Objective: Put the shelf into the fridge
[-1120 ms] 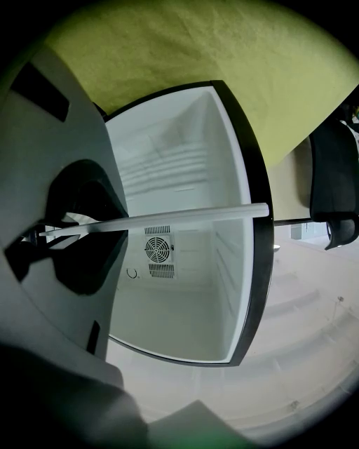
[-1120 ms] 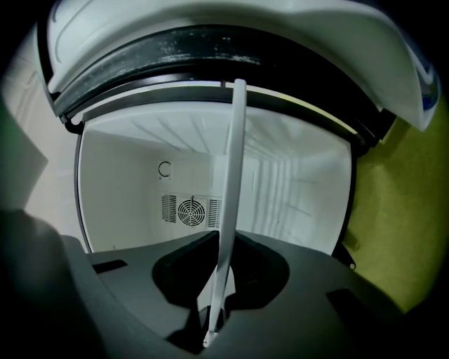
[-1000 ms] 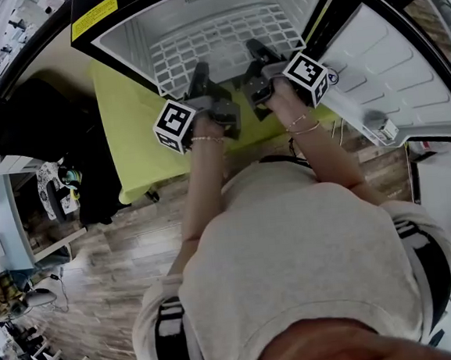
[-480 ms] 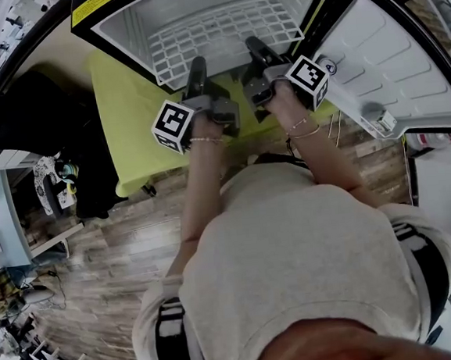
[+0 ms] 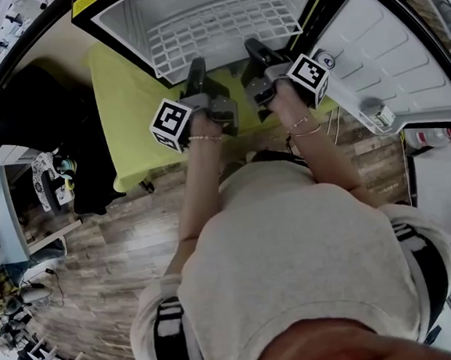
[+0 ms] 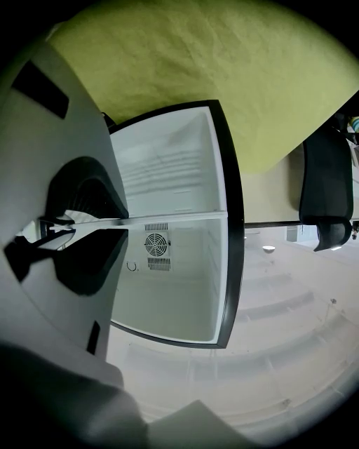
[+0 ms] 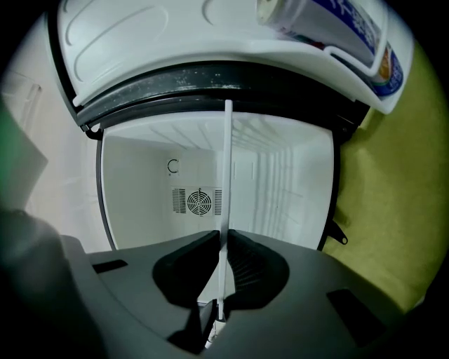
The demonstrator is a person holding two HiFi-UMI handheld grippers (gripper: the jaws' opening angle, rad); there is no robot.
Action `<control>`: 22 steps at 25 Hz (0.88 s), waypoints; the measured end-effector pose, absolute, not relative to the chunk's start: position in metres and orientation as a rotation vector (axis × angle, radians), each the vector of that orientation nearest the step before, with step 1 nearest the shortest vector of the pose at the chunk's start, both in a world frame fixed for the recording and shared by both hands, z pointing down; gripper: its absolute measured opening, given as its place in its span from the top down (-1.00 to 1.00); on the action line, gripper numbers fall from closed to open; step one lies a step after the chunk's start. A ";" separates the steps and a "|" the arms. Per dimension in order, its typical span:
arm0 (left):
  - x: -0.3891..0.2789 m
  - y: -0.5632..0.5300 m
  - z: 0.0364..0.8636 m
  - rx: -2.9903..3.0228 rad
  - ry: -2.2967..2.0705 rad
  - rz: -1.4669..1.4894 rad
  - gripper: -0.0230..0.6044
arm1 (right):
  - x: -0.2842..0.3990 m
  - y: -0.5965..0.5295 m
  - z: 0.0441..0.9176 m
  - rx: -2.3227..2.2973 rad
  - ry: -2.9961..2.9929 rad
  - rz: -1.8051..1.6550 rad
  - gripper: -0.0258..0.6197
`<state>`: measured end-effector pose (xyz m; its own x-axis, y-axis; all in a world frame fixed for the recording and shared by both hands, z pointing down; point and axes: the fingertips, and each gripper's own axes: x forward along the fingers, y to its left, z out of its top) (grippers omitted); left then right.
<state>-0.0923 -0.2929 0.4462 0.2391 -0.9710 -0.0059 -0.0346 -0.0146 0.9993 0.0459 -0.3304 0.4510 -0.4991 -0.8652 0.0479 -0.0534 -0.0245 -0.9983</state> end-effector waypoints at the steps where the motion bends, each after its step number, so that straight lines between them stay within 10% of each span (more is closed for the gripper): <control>1: -0.093 -0.293 0.447 1.345 -1.050 -1.019 0.80 | 0.046 -0.331 0.451 -0.977 1.610 -1.598 0.82; 22: -0.095 -0.297 0.449 1.333 -1.070 -1.024 0.83 | 0.043 -0.335 0.452 -0.987 1.631 -1.602 0.80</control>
<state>-0.0945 -0.2968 0.4488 0.2211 -0.9752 0.0052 -0.0379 -0.0033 0.9993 0.0430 -0.3348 0.4522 -0.5131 -0.8562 0.0606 -0.0757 -0.0251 -0.9968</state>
